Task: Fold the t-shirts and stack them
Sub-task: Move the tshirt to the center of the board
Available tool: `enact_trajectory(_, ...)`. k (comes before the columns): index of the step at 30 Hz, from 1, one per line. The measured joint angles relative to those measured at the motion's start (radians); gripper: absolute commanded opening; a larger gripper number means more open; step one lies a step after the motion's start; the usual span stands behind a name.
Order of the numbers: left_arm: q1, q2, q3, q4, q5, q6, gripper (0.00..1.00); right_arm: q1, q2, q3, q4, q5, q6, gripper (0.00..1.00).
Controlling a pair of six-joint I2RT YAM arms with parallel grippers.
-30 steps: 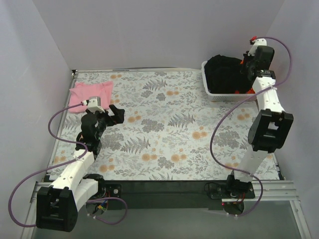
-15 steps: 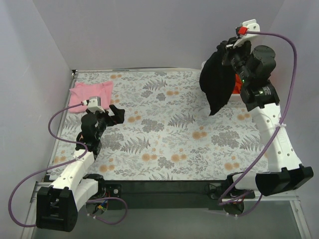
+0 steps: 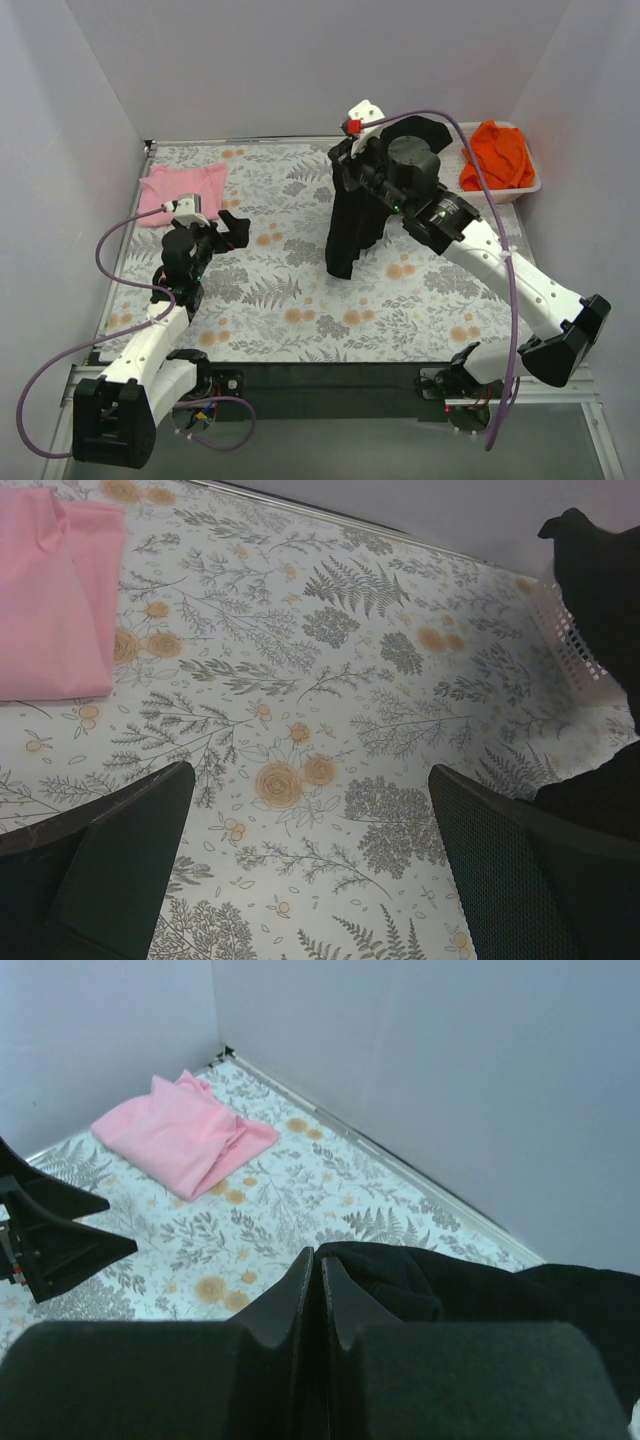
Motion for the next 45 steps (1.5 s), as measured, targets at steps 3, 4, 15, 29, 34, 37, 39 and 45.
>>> enact_trajectory(3, 0.000, -0.005, 0.000, 0.000, -0.007, -0.001, 0.98, 0.034, 0.018, -0.047, 0.023, 0.048, 0.009, 0.01)
enact_trajectory(4, 0.000, -0.007, 0.000, 0.000, -0.009, -0.003, 0.98, 0.039, 0.018, -0.085, 0.040, 0.061, 0.021, 0.01)
enact_trajectory(15, 0.000, -0.008, 0.000, 0.002, -0.009, -0.004, 0.98, 0.198, 0.063, -0.324, 0.115, 0.083, 0.145, 0.01)
enact_trajectory(29, 0.000, -0.026, -0.002, 0.003, 0.022, -0.028, 0.95, 0.243, 0.250, -0.230, 0.153, 0.195, 0.182, 0.98)
enact_trajectory(34, -0.001, -0.056, -0.014, 0.010, 0.032, -0.073, 0.91, 0.169, 0.119, -0.325, 0.153, 0.272, 0.174, 0.98)
enact_trajectory(37, -0.015, -0.051, -0.031, 0.018, 0.040, -0.108, 0.87, 0.172, -0.005, -0.408, 0.150, 0.301, 0.179, 0.95)
enact_trajectory(39, -0.054, -0.026, -0.047, 0.025, 0.033, -0.139, 0.87, 0.176, -0.075, -0.472, 0.163, 0.298, 0.193, 0.93)
enact_trajectory(45, -0.180, 0.040, -0.101, -0.002, 0.003, -0.222, 0.84, 0.179, -0.038, -0.607, 0.171, 0.272, 0.228, 0.91)
